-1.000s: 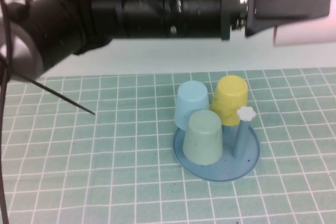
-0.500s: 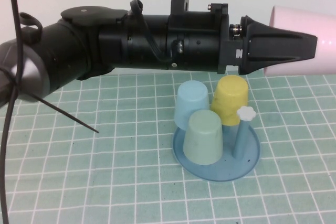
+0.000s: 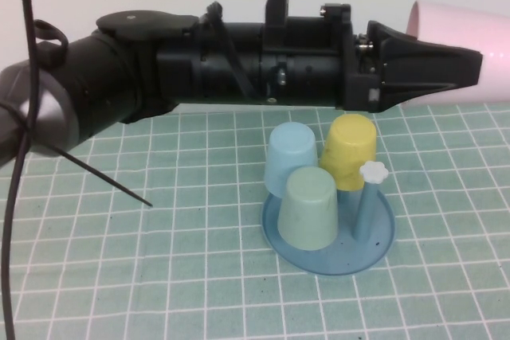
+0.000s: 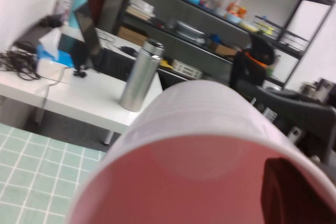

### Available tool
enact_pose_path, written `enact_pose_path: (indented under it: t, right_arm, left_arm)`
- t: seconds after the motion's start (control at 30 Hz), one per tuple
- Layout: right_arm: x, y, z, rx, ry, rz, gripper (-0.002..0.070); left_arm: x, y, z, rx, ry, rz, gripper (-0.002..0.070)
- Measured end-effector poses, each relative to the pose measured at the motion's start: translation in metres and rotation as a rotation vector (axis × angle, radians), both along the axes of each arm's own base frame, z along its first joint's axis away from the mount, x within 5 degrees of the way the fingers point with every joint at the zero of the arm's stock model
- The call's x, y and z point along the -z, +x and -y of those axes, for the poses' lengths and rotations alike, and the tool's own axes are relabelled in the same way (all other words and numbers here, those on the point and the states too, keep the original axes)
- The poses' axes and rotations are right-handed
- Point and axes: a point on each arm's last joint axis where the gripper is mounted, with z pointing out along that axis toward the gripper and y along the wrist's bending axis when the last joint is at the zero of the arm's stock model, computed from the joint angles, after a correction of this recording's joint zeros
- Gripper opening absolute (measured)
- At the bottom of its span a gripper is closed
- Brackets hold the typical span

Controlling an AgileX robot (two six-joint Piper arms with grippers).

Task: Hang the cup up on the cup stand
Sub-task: Adjust the cup with two arms

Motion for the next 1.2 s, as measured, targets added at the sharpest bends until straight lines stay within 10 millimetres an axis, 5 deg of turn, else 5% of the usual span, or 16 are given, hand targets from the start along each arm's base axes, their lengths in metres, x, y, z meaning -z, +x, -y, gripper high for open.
enact_pose_path:
  t: [0.6, 0.9, 1.2]
  right_arm:
    - [0.023, 0.040, -0.039, -0.106, 0.028, 0.095, 0.0528]
    - [0.032, 0.047, -0.043, -0.099, 0.002, 0.070, 0.0670]
    - [0.014, 0.055, -0.048, -0.084, -0.003, 0.136, 0.0692]
  left_arm:
    - [0.004, 0.002, 0.014, -0.114, 0.040, 0.037, 0.0010]
    - [0.005, 0.007, 0.014, -0.178, 0.057, 0.036, 0.0010]
    - [0.006, 0.009, 0.014, -0.191, 0.061, 0.038, 0.0010]
